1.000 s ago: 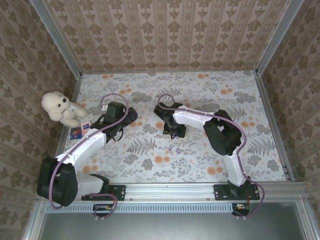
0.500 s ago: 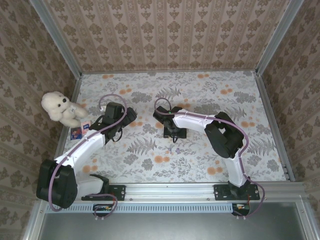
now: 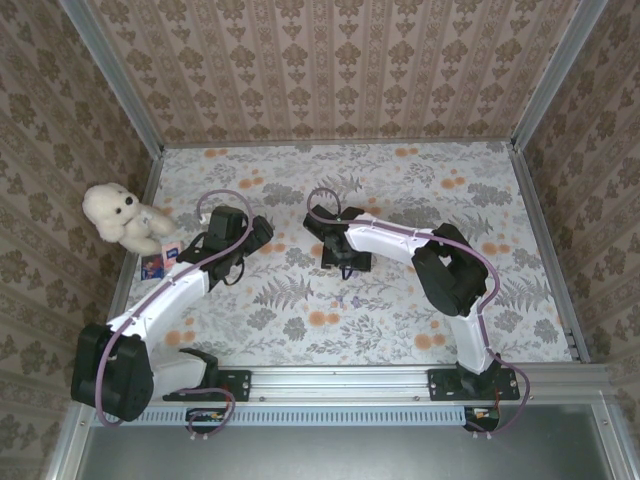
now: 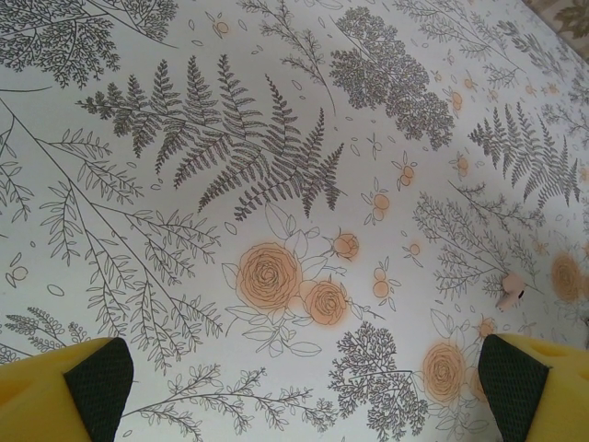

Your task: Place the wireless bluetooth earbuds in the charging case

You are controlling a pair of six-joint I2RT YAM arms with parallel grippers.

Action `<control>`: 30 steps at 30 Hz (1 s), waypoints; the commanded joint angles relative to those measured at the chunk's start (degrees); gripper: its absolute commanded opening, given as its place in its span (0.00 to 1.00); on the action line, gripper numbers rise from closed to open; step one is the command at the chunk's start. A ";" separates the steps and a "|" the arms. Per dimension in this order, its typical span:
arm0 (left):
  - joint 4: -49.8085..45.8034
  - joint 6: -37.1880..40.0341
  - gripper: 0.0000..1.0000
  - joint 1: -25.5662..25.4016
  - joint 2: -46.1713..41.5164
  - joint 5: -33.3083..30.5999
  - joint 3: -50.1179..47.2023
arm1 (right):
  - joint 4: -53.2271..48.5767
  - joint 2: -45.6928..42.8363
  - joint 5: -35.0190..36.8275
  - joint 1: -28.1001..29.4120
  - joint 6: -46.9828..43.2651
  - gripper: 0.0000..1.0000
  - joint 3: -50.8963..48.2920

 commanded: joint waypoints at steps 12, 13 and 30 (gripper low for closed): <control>-0.04 -0.49 1.00 0.84 -1.03 1.34 -0.53 | -3.31 2.83 -0.01 -0.62 2.05 0.74 1.19; -0.01 -0.49 1.00 0.88 -1.11 1.43 -0.54 | -3.23 2.83 -0.06 -0.72 2.06 0.74 1.12; -0.78 -0.06 1.00 1.01 -2.00 1.71 -0.21 | 0.10 2.54 -2.02 -1.78 1.93 0.68 -2.59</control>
